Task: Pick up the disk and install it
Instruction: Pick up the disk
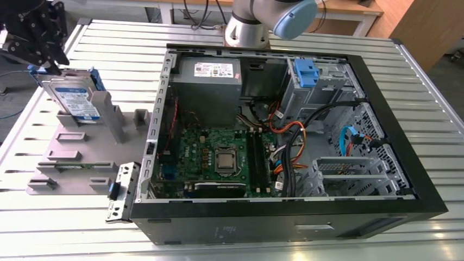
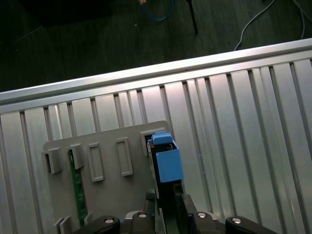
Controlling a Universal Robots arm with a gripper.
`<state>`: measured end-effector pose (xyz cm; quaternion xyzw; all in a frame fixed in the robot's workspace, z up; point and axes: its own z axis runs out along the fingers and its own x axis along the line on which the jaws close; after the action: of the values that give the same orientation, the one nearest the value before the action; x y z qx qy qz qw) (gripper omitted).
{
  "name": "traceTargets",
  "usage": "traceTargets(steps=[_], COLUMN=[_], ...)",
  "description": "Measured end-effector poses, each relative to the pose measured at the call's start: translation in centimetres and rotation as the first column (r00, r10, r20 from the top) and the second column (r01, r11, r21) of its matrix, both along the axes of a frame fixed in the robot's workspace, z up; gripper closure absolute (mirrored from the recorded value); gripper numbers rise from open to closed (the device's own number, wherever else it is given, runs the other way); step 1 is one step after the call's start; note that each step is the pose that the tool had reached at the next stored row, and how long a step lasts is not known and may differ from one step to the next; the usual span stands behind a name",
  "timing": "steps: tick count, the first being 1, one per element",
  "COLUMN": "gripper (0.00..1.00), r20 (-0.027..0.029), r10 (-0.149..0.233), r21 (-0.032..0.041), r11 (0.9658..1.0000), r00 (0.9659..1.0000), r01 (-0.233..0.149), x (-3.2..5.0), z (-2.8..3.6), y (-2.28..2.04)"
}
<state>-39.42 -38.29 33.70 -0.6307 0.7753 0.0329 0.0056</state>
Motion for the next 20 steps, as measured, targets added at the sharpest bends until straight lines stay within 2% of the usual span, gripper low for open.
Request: traceTargets(steps=[1,2,4,5,8,12,17,18,20], gripper=[0.65,0.65,0.53,0.53,0.42,0.42,0.42,0.42,0.42], r20=[0.0001,0.0001,0.0002,0.0002,0.0003,0.0038,0.0107,0.0214,0.0236], r10=[0.0,0.0,0.0,0.0,0.0,0.0,0.0,0.0,0.0], r21=[0.0,0.0,0.0001,0.0001,0.0001,0.0002,0.0,0.0001,0.0], r11=[1.0,1.0,1.0,1.0,1.0,1.0,1.0,1.0,1.0], r00=[1.0,1.0,1.0,1.0,1.0,1.0,0.9999,0.9998,0.9997], r01=[0.0,0.0,0.0,0.0,0.0,0.0,0.0,0.0,0.0], x=[0.0,0.0,0.0,0.0,0.0,-0.01,-0.05,-0.12,-0.18], z=[0.0,0.0,-0.01,0.0,-0.01,-0.34,-1.2,-2.57,-2.91], y=[0.0,0.0,0.0,0.0,0.0,0.0,0.0,0.0,0.0])
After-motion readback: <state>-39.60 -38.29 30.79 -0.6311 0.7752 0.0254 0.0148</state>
